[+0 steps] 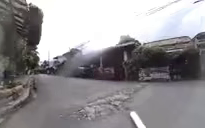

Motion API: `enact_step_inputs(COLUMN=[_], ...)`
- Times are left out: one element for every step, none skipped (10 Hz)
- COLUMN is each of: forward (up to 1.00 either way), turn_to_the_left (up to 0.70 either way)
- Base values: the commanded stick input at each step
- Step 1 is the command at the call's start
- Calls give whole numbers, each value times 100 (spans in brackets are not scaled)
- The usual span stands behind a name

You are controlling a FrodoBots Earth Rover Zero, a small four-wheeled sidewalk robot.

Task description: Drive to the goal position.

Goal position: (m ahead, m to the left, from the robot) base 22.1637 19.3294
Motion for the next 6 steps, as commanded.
enact_step_inputs(forward=[70,70,70,70,70,70], turn_to_the_left=[0,0,0,0,0,0])
